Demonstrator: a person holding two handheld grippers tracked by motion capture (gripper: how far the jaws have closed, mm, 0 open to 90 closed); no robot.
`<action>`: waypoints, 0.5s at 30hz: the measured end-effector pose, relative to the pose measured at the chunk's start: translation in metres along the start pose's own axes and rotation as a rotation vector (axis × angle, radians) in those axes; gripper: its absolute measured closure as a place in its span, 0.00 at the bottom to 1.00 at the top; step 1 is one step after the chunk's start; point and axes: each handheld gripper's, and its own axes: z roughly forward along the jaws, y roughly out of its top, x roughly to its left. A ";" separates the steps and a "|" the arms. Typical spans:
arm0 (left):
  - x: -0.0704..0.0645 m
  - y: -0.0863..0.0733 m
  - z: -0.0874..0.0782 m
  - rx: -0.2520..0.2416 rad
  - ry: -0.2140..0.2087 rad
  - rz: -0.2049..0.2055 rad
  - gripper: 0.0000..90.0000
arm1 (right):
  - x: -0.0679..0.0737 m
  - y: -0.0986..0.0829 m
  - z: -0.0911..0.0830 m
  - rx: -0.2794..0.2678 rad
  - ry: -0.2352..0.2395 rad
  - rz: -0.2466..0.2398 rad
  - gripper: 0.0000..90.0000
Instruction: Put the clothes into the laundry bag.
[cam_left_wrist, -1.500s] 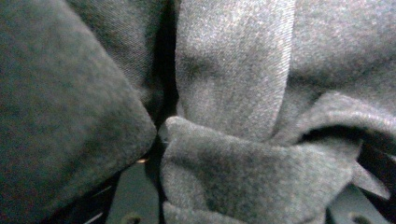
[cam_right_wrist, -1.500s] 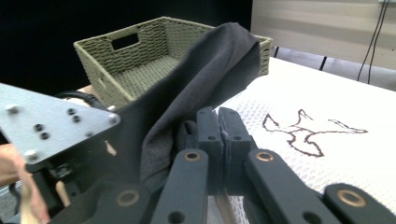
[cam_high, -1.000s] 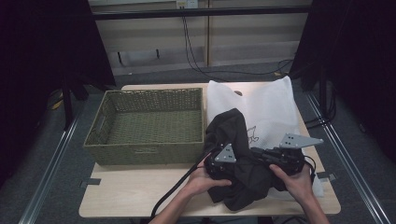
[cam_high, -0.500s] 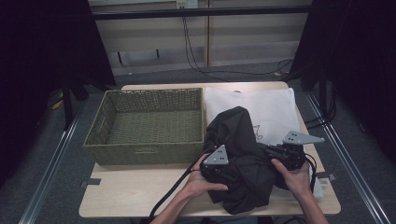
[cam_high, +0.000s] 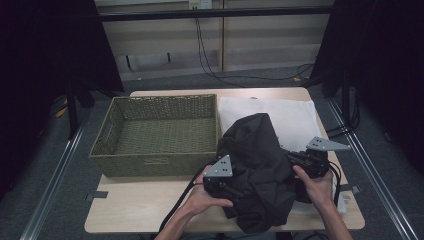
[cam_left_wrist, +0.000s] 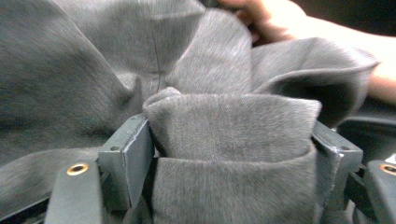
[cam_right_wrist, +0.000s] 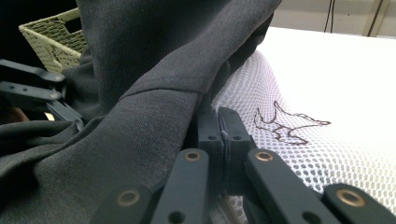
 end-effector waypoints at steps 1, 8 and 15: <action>0.001 0.001 -0.004 0.001 0.001 -0.007 0.28 | 0.000 0.000 0.000 -0.002 0.000 0.001 0.99; 0.007 0.009 -0.032 -0.048 0.015 -0.017 0.27 | -0.002 0.001 0.000 -0.002 0.000 0.003 0.99; 0.025 0.034 -0.055 -0.113 0.091 -0.038 0.26 | -0.002 0.002 0.000 -0.004 0.004 0.002 0.99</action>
